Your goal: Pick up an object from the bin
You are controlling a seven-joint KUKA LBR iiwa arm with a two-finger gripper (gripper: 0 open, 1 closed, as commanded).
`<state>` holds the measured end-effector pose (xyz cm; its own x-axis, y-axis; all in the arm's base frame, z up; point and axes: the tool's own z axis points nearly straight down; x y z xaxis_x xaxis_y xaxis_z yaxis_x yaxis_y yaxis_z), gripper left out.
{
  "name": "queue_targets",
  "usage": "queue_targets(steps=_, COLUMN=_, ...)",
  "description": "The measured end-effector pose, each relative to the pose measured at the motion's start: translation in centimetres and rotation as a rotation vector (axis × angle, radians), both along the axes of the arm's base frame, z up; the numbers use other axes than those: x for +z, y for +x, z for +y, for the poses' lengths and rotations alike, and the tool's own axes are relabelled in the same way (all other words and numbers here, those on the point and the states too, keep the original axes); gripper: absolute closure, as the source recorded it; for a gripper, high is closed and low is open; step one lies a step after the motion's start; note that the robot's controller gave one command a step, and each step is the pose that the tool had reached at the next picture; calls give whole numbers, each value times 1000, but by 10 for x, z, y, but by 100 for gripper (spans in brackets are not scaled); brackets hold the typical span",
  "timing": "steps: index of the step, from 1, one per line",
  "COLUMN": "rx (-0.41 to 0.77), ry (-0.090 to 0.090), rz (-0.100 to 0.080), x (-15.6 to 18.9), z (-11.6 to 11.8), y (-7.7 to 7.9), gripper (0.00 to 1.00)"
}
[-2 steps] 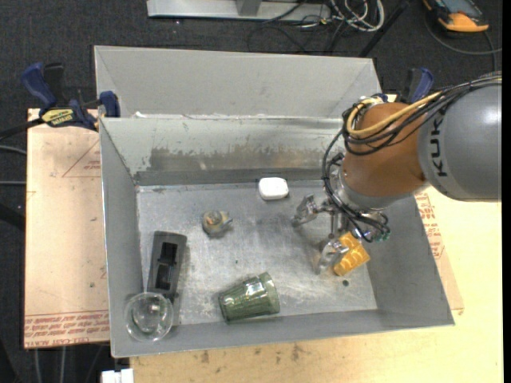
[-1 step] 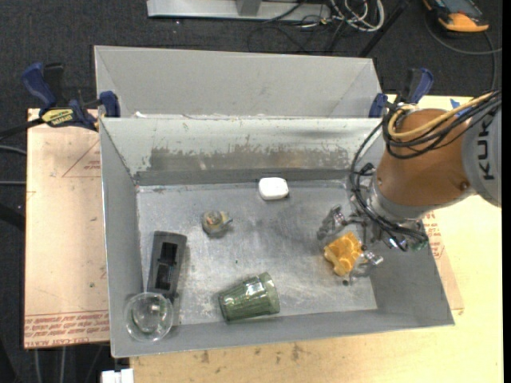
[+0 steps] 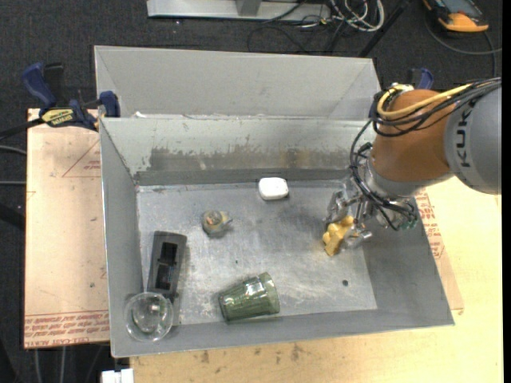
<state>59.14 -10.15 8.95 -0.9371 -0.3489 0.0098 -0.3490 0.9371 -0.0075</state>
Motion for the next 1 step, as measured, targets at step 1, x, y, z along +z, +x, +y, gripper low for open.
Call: queue_targets(steps=1, rx=-1, ry=0, rz=-3, x=0, z=0, y=1, gripper=100)
